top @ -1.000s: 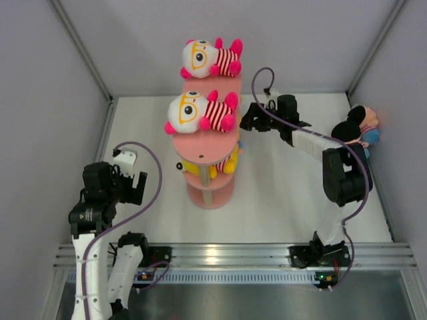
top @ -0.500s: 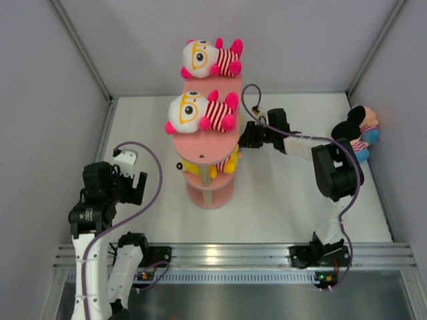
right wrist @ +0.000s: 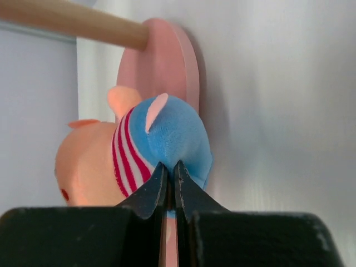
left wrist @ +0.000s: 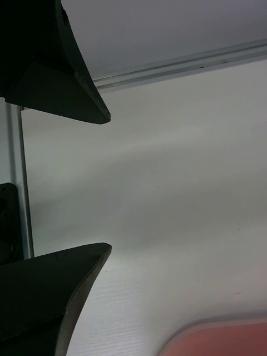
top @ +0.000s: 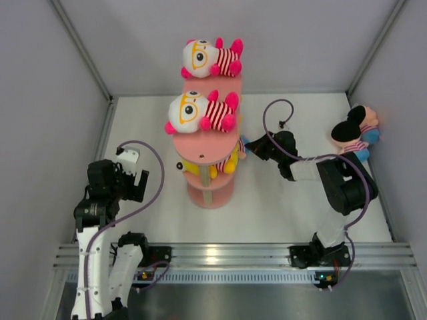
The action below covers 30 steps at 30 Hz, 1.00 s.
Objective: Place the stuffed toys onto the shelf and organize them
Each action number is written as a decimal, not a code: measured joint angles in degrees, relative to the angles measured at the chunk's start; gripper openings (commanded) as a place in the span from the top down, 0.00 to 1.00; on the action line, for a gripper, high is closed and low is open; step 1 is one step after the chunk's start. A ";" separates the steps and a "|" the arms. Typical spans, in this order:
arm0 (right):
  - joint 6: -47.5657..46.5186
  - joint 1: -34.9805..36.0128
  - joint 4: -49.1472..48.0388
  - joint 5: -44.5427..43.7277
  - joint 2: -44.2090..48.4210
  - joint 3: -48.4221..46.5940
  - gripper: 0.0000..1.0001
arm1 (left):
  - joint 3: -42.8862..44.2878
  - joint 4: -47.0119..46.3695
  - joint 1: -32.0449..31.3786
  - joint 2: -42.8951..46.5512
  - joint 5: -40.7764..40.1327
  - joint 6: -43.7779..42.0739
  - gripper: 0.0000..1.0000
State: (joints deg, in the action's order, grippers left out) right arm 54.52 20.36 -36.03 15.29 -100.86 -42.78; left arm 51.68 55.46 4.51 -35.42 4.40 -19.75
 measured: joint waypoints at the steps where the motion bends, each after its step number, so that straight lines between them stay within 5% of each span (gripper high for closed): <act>1: 1.51 0.92 -0.37 -3.19 0.00 -0.07 1.00 | -1.18 -1.42 0.00 -0.66 -0.52 -0.17 0.06; 10: 7.10 9.90 -0.72 -20.44 -0.20 -5.29 1.00 | -9.55 -17.22 0.00 -11.89 -2.12 -1.09 0.06; 25: 9.97 9.90 0.39 -21.68 -5.88 -8.35 0.99 | -14.51 -28.52 0.00 -13.33 1.11 0.07 0.06; 29: 9.84 9.90 0.48 -21.44 -5.84 -8.33 0.52 | -14.75 -28.55 0.00 -13.05 1.38 0.07 0.06; 30: 9.77 9.90 0.55 -21.49 -5.62 -8.26 0.47 | -14.78 -28.59 0.00 -12.94 1.40 0.04 0.06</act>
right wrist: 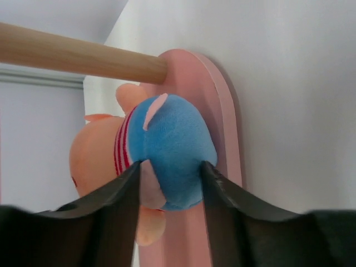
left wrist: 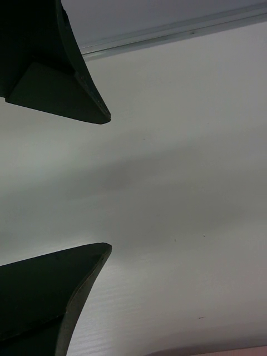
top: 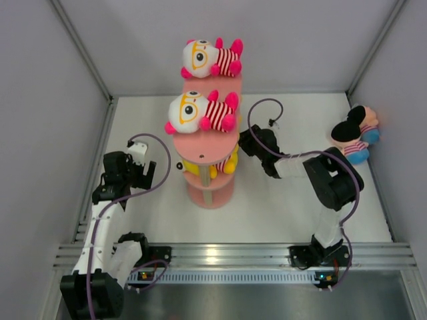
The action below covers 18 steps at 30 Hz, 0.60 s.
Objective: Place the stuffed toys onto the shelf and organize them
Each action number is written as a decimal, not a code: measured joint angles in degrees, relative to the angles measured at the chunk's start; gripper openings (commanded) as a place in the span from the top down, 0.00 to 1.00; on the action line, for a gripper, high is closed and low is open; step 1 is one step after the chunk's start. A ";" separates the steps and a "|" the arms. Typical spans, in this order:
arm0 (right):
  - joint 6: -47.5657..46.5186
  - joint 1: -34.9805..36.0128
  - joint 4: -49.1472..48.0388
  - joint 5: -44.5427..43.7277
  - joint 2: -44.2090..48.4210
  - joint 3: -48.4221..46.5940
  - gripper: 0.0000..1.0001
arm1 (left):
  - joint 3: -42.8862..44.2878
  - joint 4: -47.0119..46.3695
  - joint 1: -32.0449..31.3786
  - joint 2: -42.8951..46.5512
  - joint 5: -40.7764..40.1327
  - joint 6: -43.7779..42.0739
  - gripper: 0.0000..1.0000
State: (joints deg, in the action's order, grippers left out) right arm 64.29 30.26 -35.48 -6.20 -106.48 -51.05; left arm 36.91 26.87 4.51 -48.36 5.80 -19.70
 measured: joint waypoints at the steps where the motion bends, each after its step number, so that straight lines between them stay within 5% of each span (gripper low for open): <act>1: -0.35 0.00 0.35 -0.11 0.39 0.09 0.44 | -0.02 0.00 0.00 0.09 0.07 0.00 0.06; 9: -10.97 -2.36 10.82 0.57 17.00 3.72 0.27 | -0.42 -0.28 0.00 1.46 0.63 -0.04 0.06; 13: -19.96 -11.04 24.94 -2.95 28.68 1.70 0.01 | -0.50 -0.33 0.00 2.40 0.85 -0.04 0.06; 18: -26.18 -25.79 37.57 -13.99 38.27 1.60 0.01 | -0.66 -0.35 0.00 2.64 1.46 -0.07 0.05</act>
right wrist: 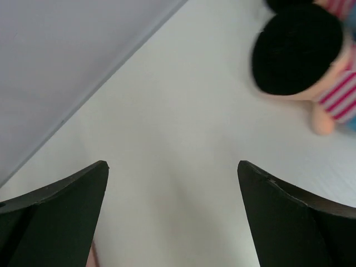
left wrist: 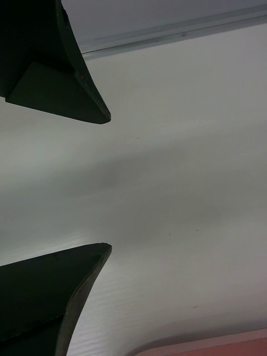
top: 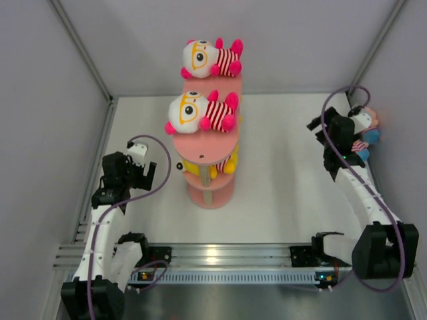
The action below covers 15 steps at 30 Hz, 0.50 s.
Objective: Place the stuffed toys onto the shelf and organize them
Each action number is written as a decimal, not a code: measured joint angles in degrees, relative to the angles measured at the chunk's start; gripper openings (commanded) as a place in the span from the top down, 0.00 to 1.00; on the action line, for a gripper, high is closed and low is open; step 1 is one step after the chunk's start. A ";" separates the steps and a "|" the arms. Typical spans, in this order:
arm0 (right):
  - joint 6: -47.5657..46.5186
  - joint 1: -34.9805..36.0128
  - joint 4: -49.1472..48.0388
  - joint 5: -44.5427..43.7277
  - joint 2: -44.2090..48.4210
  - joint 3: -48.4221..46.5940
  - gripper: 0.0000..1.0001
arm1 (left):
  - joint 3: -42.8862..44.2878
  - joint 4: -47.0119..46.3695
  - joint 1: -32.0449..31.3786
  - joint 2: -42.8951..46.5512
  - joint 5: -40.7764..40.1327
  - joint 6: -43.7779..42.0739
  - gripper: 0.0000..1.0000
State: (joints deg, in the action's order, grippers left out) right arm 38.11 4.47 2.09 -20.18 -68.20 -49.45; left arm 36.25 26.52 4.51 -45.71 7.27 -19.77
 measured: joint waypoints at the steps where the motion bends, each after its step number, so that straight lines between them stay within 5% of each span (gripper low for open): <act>1: -0.07 -3.63 0.74 0.55 1.40 1.11 0.01 | 0.00 0.00 0.00 0.00 0.07 0.00 0.05; 7: 3.87 -33.16 1.57 10.12 1.77 8.92 0.01 | 0.00 0.02 0.00 0.07 0.83 -0.02 0.05; 15: 8.17 -43.10 -4.24 21.59 -9.01 8.96 0.05 | 0.00 0.04 0.00 0.24 1.11 -0.04 0.05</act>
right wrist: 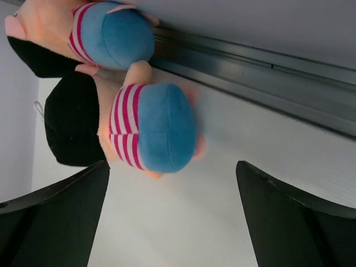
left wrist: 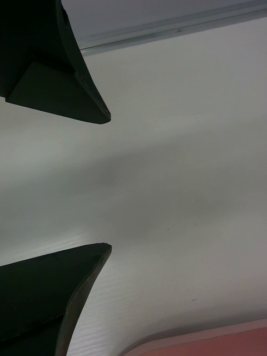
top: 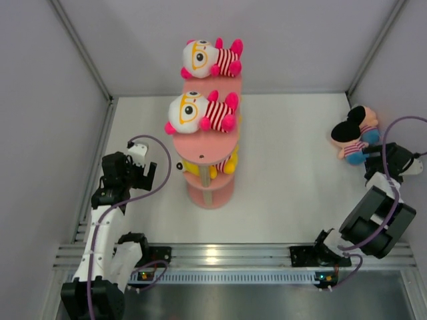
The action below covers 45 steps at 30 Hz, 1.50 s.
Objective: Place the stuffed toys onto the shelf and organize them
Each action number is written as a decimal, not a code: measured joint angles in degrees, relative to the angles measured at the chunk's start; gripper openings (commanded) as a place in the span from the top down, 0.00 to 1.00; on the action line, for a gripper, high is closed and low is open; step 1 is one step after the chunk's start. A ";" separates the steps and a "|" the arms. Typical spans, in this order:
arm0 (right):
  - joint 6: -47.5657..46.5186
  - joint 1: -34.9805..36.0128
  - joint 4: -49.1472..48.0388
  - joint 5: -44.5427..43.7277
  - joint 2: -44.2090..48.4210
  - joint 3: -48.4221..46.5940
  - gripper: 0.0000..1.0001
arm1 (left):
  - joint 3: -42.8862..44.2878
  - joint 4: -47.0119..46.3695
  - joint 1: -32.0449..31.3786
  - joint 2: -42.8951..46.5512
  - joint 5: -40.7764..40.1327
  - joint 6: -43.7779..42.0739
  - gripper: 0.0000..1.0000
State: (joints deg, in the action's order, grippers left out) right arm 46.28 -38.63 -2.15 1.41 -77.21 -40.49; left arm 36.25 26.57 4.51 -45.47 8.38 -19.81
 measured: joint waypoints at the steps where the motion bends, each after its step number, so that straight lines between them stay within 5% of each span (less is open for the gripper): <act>1: 0.42 -1.05 -1.64 1.53 -1.92 -0.04 0.07 | 0.00 0.00 0.00 -0.02 0.07 0.00 0.05; 13: 1.57 -1.09 -10.69 13.05 -16.31 -4.70 0.27 | 0.00 0.02 0.37 -0.31 0.59 -0.02 0.05; 22: -1.38 -0.74 -13.81 16.41 -20.96 -6.47 1.00 | 0.00 0.04 0.72 -0.55 0.59 -0.02 0.05; 30: -4.24 4.46 -13.53 14.73 -17.05 -5.49 1.00 | 0.26 0.79 0.74 -0.55 0.74 -0.09 0.07; 38: -10.12 15.67 -9.01 10.16 11.74 -3.15 1.00 | 8.68 9.53 0.76 1.46 1.25 -1.64 0.09; 45: -19.02 24.13 -3.52 13.38 30.91 -8.52 1.00 | 24.83 22.91 0.76 6.95 6.10 -6.03 0.10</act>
State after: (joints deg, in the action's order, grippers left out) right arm 27.27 -14.50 -5.67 14.79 -46.30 -49.01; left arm 61.08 49.47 5.28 -38.52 14.48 -25.85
